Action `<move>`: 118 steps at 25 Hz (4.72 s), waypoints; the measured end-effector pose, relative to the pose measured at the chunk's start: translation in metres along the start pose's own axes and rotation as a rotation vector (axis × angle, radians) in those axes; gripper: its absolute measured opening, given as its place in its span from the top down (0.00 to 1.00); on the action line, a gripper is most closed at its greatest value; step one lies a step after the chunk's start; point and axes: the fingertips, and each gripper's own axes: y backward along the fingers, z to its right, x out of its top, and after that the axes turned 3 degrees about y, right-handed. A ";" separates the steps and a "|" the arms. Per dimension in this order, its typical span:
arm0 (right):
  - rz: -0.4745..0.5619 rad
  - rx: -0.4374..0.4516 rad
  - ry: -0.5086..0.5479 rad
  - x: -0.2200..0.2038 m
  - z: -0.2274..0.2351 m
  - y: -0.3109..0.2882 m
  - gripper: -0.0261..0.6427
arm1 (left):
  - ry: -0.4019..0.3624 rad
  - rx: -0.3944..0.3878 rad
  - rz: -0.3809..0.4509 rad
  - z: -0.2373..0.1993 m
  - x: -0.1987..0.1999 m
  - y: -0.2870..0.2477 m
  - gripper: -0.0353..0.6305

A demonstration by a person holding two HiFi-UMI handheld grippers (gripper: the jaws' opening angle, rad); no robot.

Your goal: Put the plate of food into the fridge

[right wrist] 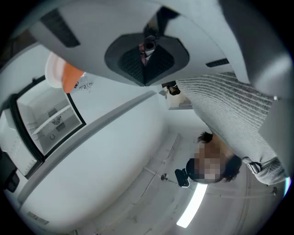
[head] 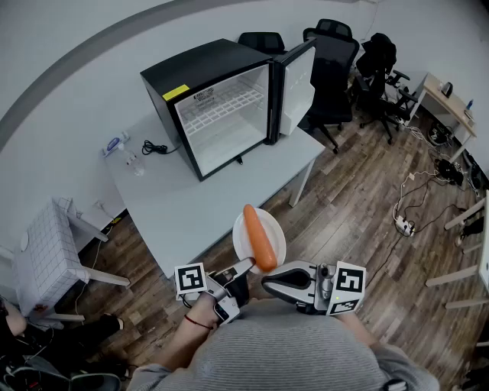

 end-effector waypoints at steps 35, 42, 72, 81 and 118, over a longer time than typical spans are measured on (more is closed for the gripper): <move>0.013 0.096 -0.109 -0.011 0.001 -0.027 0.94 | 0.010 -0.002 0.014 -0.005 0.027 0.017 0.88; -0.004 0.094 -0.109 -0.010 0.015 -0.032 0.94 | 0.004 -0.006 0.018 -0.005 0.046 0.007 0.88; -0.044 0.198 -0.135 0.063 0.175 -0.009 0.94 | 0.000 -0.027 0.106 0.031 0.167 -0.112 0.88; -0.079 0.259 -0.146 0.081 0.219 0.011 0.94 | -0.011 -0.036 0.187 0.040 0.199 -0.150 0.88; -0.113 0.367 -0.222 0.108 0.305 0.006 0.94 | 0.021 -0.042 0.382 0.052 0.293 -0.184 0.88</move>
